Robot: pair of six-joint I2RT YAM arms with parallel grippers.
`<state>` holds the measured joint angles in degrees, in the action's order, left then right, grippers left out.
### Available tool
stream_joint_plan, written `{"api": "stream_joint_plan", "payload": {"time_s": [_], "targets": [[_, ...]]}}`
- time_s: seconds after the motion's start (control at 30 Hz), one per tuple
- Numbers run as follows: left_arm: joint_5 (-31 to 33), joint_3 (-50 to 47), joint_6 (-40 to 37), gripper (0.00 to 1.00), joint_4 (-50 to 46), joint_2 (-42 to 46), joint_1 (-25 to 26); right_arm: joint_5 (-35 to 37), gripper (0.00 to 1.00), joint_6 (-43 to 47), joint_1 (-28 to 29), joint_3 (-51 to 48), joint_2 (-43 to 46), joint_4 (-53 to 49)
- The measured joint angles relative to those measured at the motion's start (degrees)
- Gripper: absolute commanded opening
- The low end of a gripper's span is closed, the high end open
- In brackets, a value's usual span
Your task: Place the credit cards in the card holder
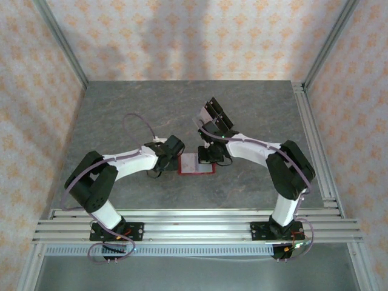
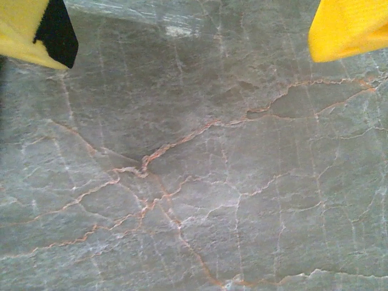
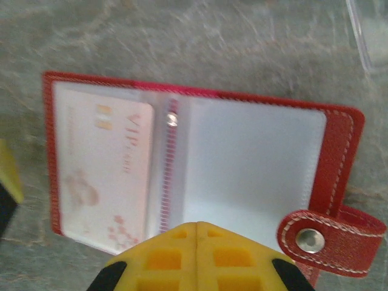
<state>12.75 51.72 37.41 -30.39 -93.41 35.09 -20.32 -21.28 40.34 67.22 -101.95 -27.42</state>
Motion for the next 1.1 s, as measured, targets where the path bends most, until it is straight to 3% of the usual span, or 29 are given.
{"api": "stream_joint_plan", "payload": {"time_s": [0.2, 1.1], "targets": [[-0.1, 0.2, 0.0, 1.00, 0.3, -1.5, 0.0, -0.3, 0.00, 0.4, 0.1, 5.2, -2.6, 0.5], [-0.3, 0.6, -0.4, 1.00, 1.3, -2.8, 0.0, -1.6, 0.00, 0.2, 2.7, 8.0, -10.5, 0.9]]}}
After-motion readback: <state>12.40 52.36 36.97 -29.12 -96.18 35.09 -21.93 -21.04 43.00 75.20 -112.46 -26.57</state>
